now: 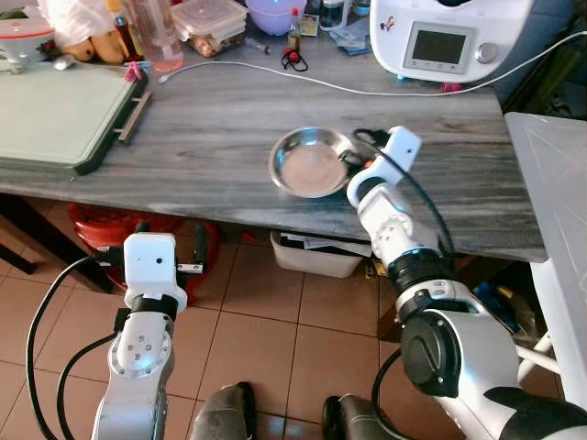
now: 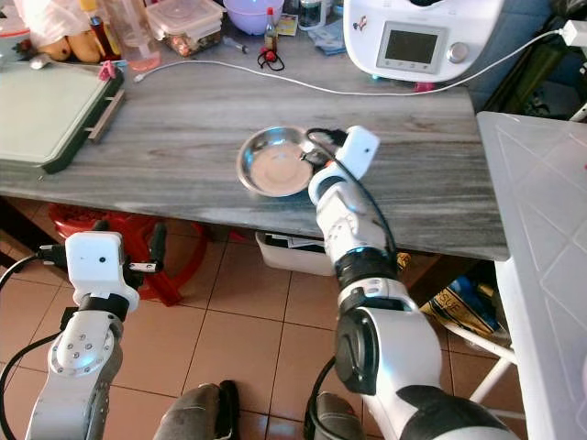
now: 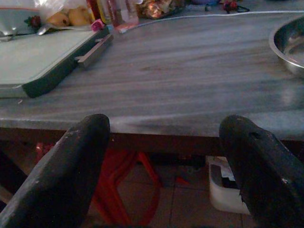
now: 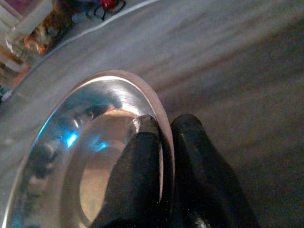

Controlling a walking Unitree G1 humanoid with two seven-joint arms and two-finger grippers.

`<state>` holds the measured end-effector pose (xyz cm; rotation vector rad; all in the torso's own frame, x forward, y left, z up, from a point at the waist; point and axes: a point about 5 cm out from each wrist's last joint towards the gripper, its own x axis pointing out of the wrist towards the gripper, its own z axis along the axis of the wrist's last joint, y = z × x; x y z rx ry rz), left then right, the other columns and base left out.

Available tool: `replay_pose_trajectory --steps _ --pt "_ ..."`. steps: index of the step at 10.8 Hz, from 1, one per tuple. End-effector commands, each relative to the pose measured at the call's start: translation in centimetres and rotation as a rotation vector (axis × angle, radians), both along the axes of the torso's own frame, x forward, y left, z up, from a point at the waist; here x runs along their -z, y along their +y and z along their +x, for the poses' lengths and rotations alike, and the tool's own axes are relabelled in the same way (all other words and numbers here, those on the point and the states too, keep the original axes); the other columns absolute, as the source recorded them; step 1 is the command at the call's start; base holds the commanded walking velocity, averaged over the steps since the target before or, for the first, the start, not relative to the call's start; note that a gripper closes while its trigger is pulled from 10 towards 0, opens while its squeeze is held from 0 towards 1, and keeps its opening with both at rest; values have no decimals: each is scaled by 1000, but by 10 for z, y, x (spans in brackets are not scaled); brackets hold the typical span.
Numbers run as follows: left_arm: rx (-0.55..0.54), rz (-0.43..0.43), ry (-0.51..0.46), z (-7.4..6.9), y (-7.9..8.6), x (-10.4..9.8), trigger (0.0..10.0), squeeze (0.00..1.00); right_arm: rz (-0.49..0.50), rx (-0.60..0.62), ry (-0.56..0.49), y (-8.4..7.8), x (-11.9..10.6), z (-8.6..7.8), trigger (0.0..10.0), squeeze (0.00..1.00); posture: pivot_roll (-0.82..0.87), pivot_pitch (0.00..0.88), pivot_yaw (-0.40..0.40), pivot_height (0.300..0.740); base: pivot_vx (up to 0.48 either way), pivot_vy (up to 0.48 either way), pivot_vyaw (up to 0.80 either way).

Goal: Setting the table

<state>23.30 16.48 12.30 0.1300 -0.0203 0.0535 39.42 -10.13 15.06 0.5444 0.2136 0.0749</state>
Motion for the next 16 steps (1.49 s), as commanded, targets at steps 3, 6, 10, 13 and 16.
replay_pose_trajectory --steps 3,6,10,13,16 --pt "-24 15 -3 1 1 0 10000 0 -11 -14 -20 -4 -6 3 10000 1000 44 189 2 740 0 0 0" --pt "-102 -22 -5 3 5 2 10000 0 -216 -18 -285 -16 -37 -2 10000 1000 37 180 -4 740 0 0 0" --pt "-106 -68 -5 3 6 8 10000 0 -475 -30 -495 -29 -33 -60 10000 1000 16 131 -17 740 0 0 0" --pt "-92 -78 1 3 6 12 10000 0 -609 -40 -404 -49 0 -114 10000 0 -4 103 -7 740 -92 0 0" --pt "-88 -80 -5 6 6 12 10000 0 -638 -12 -352 -57 6 -124 10000 0 -9 82 -6 740 -310 0 0"
